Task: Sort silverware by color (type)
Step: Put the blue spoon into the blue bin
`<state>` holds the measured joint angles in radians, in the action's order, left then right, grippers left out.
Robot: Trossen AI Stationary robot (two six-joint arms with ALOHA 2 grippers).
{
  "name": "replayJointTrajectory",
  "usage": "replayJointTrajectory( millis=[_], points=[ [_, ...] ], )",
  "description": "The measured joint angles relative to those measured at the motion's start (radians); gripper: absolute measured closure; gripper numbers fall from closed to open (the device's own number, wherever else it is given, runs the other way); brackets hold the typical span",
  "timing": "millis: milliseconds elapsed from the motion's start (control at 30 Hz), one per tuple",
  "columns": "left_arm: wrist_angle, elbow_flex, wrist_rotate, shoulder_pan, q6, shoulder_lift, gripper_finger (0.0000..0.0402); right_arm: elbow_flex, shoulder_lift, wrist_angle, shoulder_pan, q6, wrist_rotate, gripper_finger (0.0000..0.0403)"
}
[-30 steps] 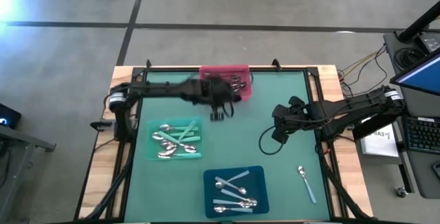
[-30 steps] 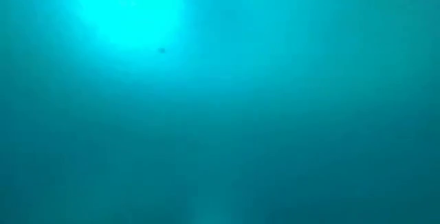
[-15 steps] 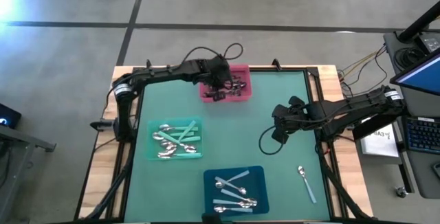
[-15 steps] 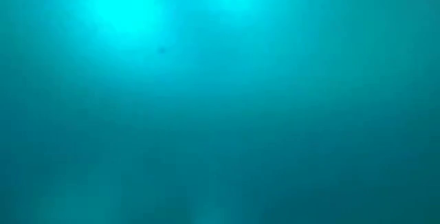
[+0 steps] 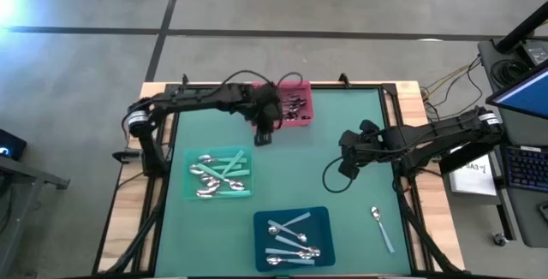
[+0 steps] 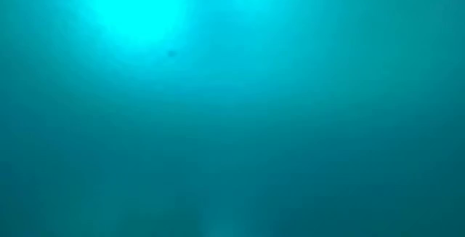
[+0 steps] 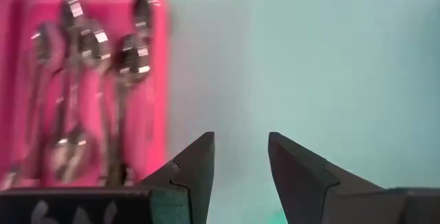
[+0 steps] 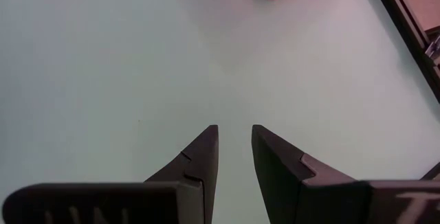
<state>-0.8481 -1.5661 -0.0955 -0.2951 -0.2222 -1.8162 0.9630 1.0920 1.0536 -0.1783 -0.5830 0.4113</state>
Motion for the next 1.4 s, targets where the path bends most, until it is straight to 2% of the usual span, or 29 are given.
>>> replayJointTrajectory(
  millis=[167,400,667,867,1100,1267,1333,1400],
  points=[
    [-0.003,0.052,-0.003,0.099,0.097,0.057,0.0279,0.0,0.0,-0.002,0.0,0.0,0.0,0.0323],
    [-0.129,0.072,-0.001,0.22,0.316,0.103,0.0287,0.0,0.0,-0.018,0.0,0.0,0.0,0.0323],
    [-0.053,0.225,0.007,0.34,0.408,0.187,0.0304,0.0,0.0,-0.02,0.0,0.0,0.0,0.0323],
    [0.079,0.425,0.009,0.362,0.581,0.338,0.0306,0.0,0.0,-0.02,0.0,0.019,0.0,0.0323],
    [0.323,0.666,0.083,0.428,0.681,0.563,0.0306,0.0,0.0,-0.022,0.002,0.574,0.016,0.0323],
    [0.569,0.808,0.135,0.487,0.668,0.69,0.0306,-0.003,0.0,-0.041,0.002,0.823,0.011,0.0323],
    [0.678,0.854,0.143,0.504,0.659,0.722,0.0306,-0.008,0.0,-0.114,0.002,0.827,-0.002,0.0323],
    [0.769,0.89,0.143,0.518,0.645,0.744,0.0306,-0.01,0.0,-0.177,0.0,0.692,-0.018,0.0323]
  ],
)
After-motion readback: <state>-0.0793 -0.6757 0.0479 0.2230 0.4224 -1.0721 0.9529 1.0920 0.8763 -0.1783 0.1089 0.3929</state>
